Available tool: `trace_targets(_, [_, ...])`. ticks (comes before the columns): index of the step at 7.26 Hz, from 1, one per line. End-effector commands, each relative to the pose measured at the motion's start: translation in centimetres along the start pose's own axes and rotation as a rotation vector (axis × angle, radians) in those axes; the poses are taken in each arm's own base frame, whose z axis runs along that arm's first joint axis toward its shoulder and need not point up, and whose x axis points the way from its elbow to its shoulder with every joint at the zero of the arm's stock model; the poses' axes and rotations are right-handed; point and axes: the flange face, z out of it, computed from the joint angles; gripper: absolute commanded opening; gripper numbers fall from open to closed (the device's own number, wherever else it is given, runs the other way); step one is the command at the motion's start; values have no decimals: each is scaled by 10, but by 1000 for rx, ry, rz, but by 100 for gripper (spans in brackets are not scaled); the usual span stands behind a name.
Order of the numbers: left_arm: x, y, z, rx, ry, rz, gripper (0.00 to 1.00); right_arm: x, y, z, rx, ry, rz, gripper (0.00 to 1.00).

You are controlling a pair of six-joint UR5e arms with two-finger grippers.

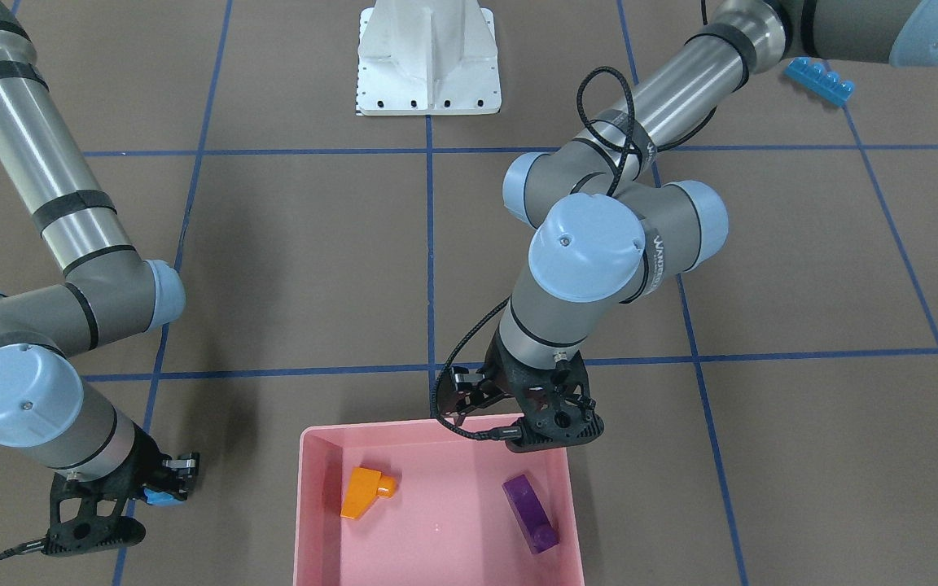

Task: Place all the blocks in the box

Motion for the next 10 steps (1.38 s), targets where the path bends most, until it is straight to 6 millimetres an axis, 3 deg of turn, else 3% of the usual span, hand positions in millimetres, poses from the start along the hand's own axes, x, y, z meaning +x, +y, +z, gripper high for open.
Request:
trace_targets(1, [0,4,-4,3,10,5,100,-51,-42,-60,75,-69,226,0])
trace_targets(3, [-9,8,-5,5,16,8,100,-115,-72,-118,126,-145,344,0])
trace_targets(4, [-13,8,-3,1,11,16,100,-147,-80,-133,130,-168,373,0])
trace_targets(5, [-37,15,2,-4,6,26,100,-180,-73,-125,131,-162,352,0])
trace_targets(6, [-79,33,2,-49,18,161,100,-204,-55,-102,156,-129,345,0])
trace_targets(7, [-116,22,-9,-98,40,222,100,-214,-46,-93,148,-126,338,58])
trace_targets(8, [-131,16,-13,-108,45,216,100,-222,-34,-81,139,-116,335,97])
trace_targets(10, [-138,18,-11,-110,41,213,100,-230,-22,-77,93,-75,323,98])
